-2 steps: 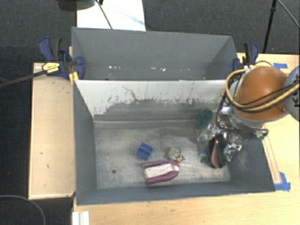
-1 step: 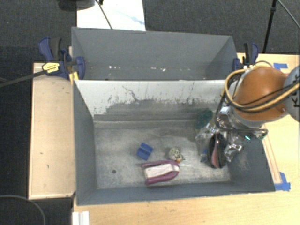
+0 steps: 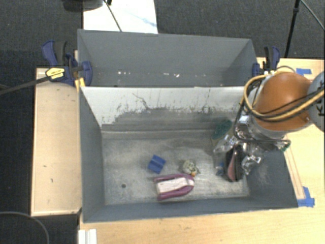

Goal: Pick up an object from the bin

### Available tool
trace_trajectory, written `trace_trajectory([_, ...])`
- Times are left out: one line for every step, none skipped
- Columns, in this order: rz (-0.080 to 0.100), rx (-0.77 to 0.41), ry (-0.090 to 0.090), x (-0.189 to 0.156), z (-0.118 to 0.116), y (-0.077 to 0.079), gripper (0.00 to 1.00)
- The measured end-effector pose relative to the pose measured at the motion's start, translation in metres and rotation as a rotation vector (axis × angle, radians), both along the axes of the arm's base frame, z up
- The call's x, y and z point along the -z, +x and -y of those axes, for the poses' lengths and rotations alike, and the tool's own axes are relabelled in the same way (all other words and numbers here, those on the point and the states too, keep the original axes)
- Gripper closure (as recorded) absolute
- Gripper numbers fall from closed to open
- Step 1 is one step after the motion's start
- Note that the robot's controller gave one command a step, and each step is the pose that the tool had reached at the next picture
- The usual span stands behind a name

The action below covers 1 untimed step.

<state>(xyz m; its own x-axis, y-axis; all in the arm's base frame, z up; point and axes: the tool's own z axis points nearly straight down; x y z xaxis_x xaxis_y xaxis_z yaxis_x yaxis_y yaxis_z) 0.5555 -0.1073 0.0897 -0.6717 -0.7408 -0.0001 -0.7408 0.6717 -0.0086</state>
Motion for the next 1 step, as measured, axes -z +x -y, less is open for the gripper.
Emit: trace_trajectory([0.001, -0.245, 0.003, -0.1290, 0.0028, -0.0053, 1.00])
